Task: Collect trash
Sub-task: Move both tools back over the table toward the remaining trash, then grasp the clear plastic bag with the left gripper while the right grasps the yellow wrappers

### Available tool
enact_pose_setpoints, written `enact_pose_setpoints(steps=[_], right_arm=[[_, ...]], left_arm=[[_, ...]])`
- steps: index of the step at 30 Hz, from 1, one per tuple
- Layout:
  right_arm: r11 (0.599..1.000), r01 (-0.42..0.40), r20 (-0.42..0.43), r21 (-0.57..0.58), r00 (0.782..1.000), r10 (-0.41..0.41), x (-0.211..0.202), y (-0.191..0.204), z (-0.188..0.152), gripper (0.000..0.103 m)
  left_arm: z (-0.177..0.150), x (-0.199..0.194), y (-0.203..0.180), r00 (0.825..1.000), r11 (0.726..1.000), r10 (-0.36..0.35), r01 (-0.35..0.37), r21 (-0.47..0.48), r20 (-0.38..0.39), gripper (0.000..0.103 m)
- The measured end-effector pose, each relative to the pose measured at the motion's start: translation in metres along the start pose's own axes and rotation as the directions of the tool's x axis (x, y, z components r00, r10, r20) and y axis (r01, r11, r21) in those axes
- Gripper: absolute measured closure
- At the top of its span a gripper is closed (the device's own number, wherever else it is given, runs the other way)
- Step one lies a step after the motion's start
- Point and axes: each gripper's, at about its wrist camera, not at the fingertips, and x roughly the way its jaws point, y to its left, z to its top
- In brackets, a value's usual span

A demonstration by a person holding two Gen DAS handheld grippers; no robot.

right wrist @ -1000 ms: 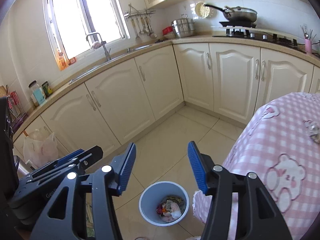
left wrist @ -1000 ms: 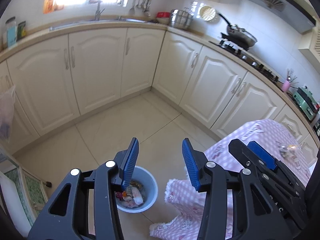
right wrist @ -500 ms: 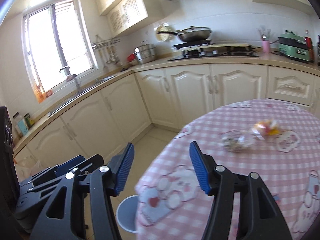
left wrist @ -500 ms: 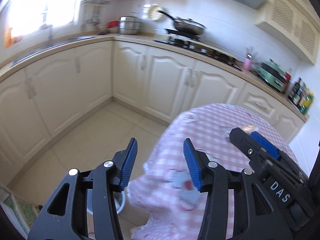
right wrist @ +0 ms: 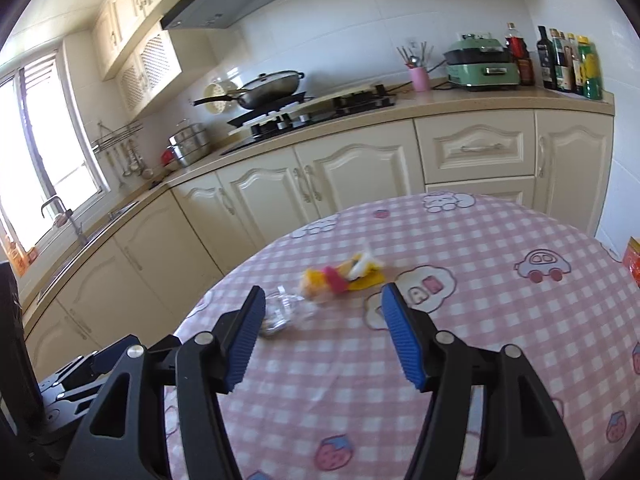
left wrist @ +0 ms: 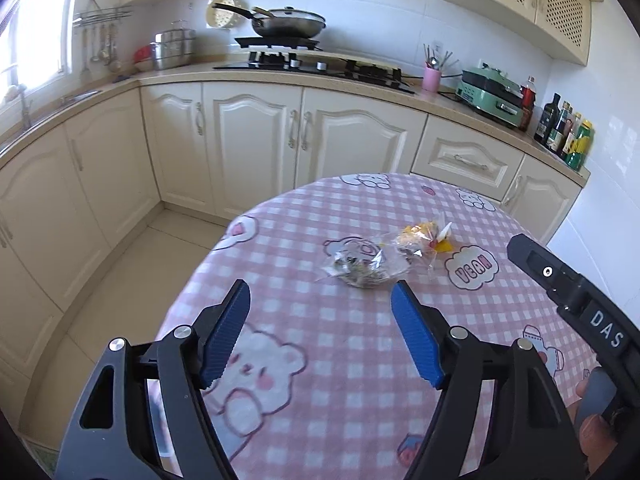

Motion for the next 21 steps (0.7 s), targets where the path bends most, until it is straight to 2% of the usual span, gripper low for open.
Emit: enact_pose_setpoints(steps=[9,12,15,17,19,21], right_arm=[[0.999,0.049,-0.033,0.017,0.998,-0.048,0.034,-0.024,0.010,0.040],[0.999,0.042,-0.058,0.028,0.998,-0.041,0.045,-0.028,0.010,0.040],[0.999,0.042,-0.068,0.032,0.997,-0.040,0.052,-0.029,0.012,0.040],[0.999,0.032,-0.075,0.040,0.997,-0.029,0.057,-0.028,0.014,0.040],[0.999,0.029,-0.081,0.042,0.996,-0.026,0.062,-0.026,0.016,0.039],[0.999,0.023,-0.090,0.040,0.996,-0.019,0.067,-0.023,0.017,0.039]], left_arm=[[0.008,0.060,-0.016,0.997,0.999,-0.041,0.040,-0.021,-0.065,0.033],[0.011,0.074,-0.015,0.996,0.998,-0.047,0.045,-0.031,-0.080,0.038],[0.014,0.088,-0.011,0.994,0.998,-0.041,0.037,-0.043,-0.101,0.048],[0.014,0.099,-0.008,0.990,0.997,-0.054,0.046,-0.059,-0.132,0.063],[0.014,0.103,-0.005,0.987,0.994,-0.086,0.075,-0.076,-0.140,0.064],[0.014,0.099,-0.005,0.989,0.995,-0.085,0.077,-0.066,-0.123,0.066]])
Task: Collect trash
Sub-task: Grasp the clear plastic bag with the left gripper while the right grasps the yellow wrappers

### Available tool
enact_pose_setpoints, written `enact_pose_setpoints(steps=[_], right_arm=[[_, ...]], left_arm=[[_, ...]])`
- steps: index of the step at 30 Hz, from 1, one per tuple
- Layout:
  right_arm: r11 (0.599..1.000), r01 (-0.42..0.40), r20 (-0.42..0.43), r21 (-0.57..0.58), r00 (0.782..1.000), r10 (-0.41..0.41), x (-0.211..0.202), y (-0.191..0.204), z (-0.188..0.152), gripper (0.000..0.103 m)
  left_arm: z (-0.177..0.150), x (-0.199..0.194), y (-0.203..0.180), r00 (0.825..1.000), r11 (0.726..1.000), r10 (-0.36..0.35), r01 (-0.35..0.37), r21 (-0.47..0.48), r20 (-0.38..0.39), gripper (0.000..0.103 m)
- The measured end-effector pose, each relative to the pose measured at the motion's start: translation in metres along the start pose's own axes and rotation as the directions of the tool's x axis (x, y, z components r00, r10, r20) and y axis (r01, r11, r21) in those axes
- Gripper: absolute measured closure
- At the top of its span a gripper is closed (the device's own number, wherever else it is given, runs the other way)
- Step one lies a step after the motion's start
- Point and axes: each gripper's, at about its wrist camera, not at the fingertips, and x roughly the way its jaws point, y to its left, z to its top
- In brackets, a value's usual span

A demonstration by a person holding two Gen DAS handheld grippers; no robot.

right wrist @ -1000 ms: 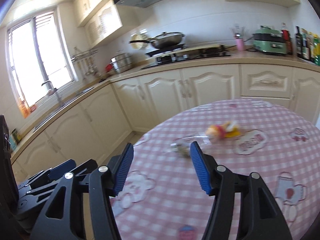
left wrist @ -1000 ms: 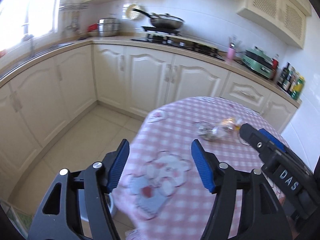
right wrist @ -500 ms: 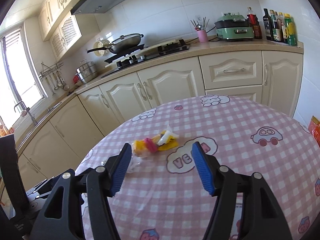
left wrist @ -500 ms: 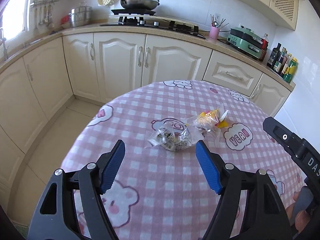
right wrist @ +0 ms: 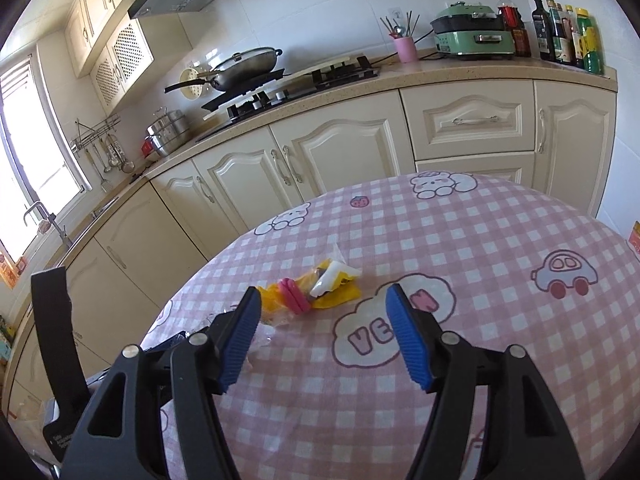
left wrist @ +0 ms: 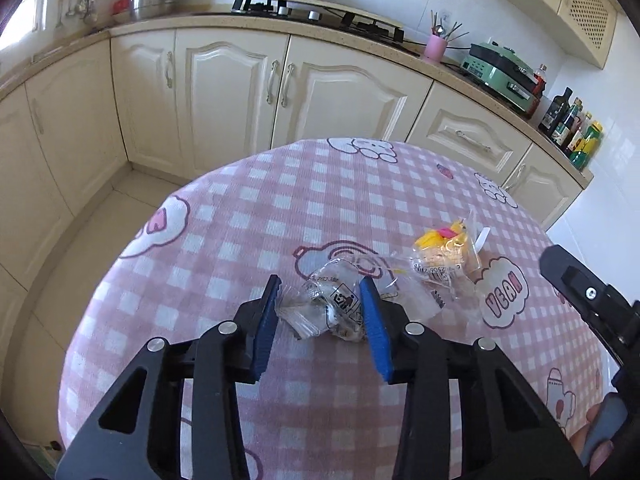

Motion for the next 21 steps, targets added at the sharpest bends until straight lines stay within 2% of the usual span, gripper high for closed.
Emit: enact_pose_setpoints(steps=[3,8,14,15,16,17,19,20,21], right_arm=[[1.000,-0.001,-0.010,-0.023,1.000,0.001,0.008,0.010,0.001,0.039],[0.998,-0.002,-0.038,-0.059,0.999,0.000,0.028,0.033,0.002,0.039],[0.994,0.059,-0.060,-0.095,0.996,-0.065,0.057,0.051,-0.001,0.039],[0.994,0.061,-0.066,-0.096,0.996,-0.067,0.060,0.051,-0.002,0.043],[0.993,0.063,-0.074,-0.100,0.995,-0.071,0.062,0.050,-0.003,0.051],[0.993,0.065,-0.087,-0.099,0.994,-0.074,0.065,0.048,-0.003,0.065],[0.994,0.052,-0.098,-0.092,0.993,-0.061,0.064,0.045,-0.003,0.067],[0.994,0.051,-0.102,-0.101,0.993,-0.062,0.063,0.045,-0.004,0.073],[0.992,0.051,-0.100,-0.111,0.993,-0.062,0.060,0.046,-0.005,0.075]], left_arm=[[-0.001,-0.014,0.009,0.999,1.000,0.007,-0.006,-0.027,0.040,0.066],[0.002,-0.038,0.028,0.991,0.995,0.070,-0.062,-0.074,0.113,0.066],[0.003,-0.046,0.048,0.989,0.992,0.091,-0.079,-0.102,0.115,0.066],[0.003,-0.047,0.051,0.989,0.992,0.090,-0.078,-0.103,0.115,0.066],[0.003,-0.048,0.053,0.990,0.992,0.088,-0.076,-0.105,0.114,0.066],[0.003,-0.050,0.056,0.990,0.991,0.087,-0.074,-0.109,0.115,0.066],[0.001,-0.054,0.061,0.990,0.991,0.080,-0.067,-0.112,0.117,0.066],[0.001,-0.057,0.063,0.990,0.991,0.075,-0.061,-0.115,0.120,0.066],[0.000,-0.060,0.065,0.990,0.991,0.072,-0.058,-0.117,0.122,0.066]])
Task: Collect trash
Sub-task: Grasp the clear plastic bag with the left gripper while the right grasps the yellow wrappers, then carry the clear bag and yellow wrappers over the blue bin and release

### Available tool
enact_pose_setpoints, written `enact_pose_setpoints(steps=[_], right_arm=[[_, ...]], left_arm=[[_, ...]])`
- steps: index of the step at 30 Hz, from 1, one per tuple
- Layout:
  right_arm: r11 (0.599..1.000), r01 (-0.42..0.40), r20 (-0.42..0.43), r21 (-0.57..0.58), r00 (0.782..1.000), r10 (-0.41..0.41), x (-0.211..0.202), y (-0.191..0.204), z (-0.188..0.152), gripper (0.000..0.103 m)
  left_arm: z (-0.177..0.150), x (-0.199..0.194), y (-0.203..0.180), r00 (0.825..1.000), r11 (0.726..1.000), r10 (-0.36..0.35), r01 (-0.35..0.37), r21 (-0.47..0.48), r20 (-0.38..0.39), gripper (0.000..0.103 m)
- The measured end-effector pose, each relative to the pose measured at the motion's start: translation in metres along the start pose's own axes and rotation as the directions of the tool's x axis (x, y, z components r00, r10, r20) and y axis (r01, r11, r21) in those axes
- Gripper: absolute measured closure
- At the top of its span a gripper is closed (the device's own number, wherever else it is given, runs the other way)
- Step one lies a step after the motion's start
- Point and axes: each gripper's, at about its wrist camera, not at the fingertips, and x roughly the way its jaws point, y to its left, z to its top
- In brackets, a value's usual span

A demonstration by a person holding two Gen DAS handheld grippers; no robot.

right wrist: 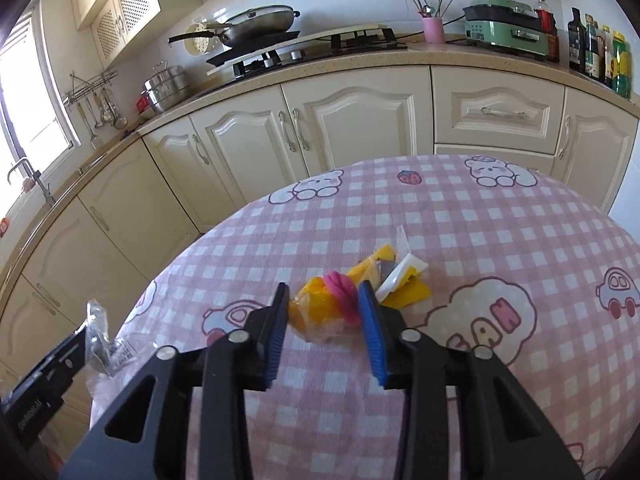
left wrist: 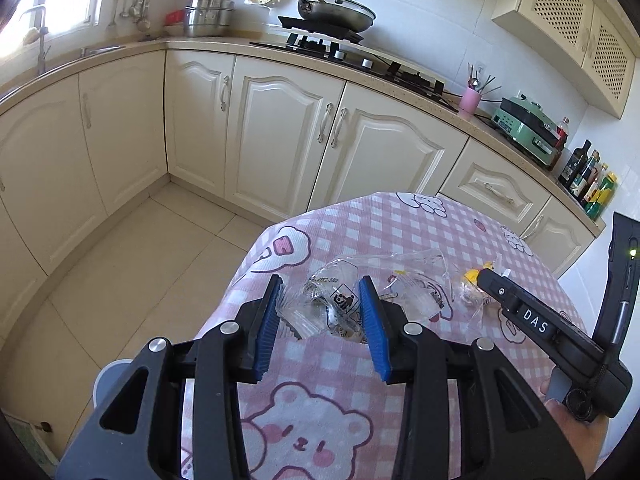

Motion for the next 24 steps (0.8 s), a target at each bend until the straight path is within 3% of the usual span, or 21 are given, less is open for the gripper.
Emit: enact_pose_setpoints(steps=[1,2,13,24], right_arm=[[1.000,0.000,-0.001,-0.003,1.000,0.000,-0.002,0.001,-0.001,0.076],[1.000,-0.009,-0.002,0.000,1.000,0.009,-0.006,0.001,-0.003,0.084],[0.988,-0.137,0.035,-0.067,0.990,0.140,-0.056,0.053,-0.024,0.084],[0.930,-0.317,0.021,-0.187,0.945,0.326,-0.102,0.161,-0.049,0.084]], left_arm=[[0.000,-0.004,0.002,1.000,1.000,-0.002,0.002,-0.002,0.005,0.066],[0.000,-0.007,0.003,1.000,1.000,-0.004,0.004,-0.001,0.009,0.066],[-0.009,-0.060,0.036,0.998,1.000,0.006,-0.005,-0.026,0.064,0.066],[-0.025,-0.116,0.109,0.988,0.989,0.102,-0.089,-0.114,0.113,0.066]])
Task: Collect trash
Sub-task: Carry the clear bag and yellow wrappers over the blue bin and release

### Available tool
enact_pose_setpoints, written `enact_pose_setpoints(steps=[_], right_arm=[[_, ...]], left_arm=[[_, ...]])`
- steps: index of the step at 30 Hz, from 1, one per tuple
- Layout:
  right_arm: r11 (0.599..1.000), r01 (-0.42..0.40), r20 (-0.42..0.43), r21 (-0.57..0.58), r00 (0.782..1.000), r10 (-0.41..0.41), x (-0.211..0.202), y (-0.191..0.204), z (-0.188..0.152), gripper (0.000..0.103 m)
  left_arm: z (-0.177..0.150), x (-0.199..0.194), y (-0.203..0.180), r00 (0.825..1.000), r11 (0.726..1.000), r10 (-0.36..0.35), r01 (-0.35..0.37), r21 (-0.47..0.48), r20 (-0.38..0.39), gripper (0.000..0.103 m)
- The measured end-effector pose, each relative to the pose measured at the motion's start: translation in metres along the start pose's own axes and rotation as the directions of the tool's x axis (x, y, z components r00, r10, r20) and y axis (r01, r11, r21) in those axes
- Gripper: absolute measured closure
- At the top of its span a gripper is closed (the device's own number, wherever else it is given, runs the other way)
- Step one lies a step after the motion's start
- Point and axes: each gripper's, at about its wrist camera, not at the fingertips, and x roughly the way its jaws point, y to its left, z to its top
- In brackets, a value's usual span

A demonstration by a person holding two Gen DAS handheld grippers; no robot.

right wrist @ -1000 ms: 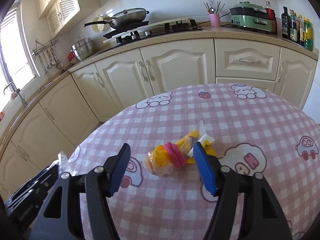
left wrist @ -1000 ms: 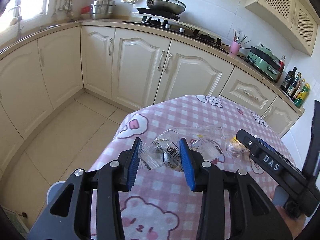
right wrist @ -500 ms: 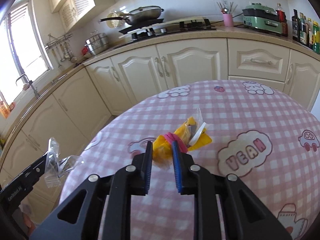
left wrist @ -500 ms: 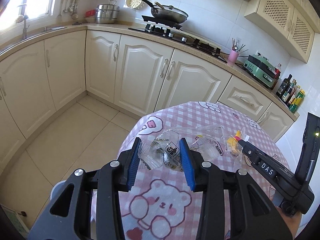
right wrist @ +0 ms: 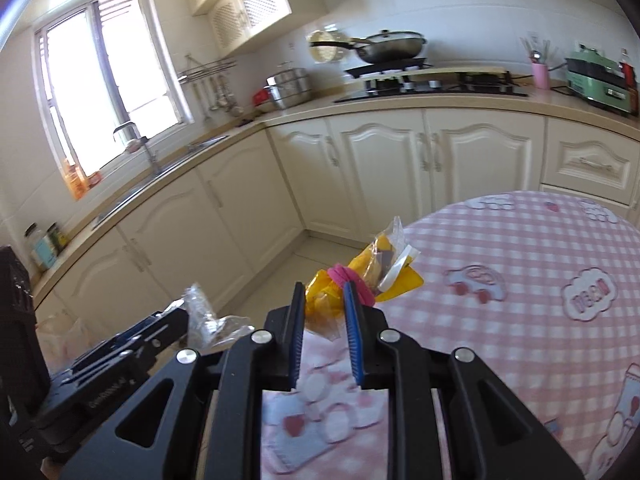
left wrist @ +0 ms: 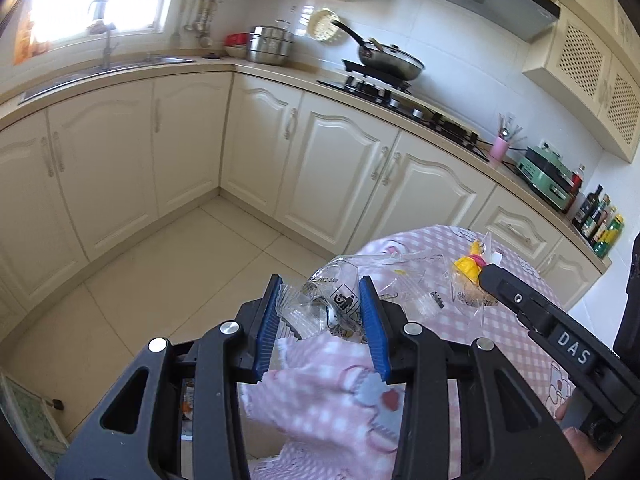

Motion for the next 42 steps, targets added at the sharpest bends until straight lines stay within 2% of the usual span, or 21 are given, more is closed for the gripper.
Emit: enact_pose_setpoints(steps=[10,21,26,32,36,42], right_arm=[[0.984,-0.151,-0.075,-0.090,0.987,0.144,0.031,0.104,-0.023,0.084],[0.960,-0.263,-0.237,-0.099,0.943,0.234,0.107,0.185,-0.065,0.084],[0.950,-0.305,-0.299,-0.073,0.915,0.271,0.144,0.201,-0.079,0.083],[0.941,-0.336,-0.356,-0.029,0.883,0.305,0.180,0.208,-0.087,0.080],[0.946,-0.322,-0.357,-0.043,0.889,0.286,0.186,0.210,-0.093,0.072],[0.961,-0.272,-0.344,-0.052,0.908,0.238,0.184,0.197,-0.095,0.072]], left_arm=[[-0.007,-0.027,0.083,0.993,0.990,0.115,-0.113,-0.086,0.017,0.066],[-0.021,-0.021,0.166,0.972,0.952,0.235,-0.236,-0.197,-0.031,0.066],[-0.030,-0.009,0.197,0.960,0.931,0.271,-0.279,-0.236,-0.068,0.066],[-0.034,0.002,0.213,0.956,0.922,0.276,-0.292,-0.254,-0.098,0.066],[-0.036,0.009,0.216,0.957,0.924,0.270,-0.289,-0.251,-0.108,0.066],[-0.040,0.017,0.213,0.959,0.929,0.255,-0.279,-0.243,-0.125,0.066]])
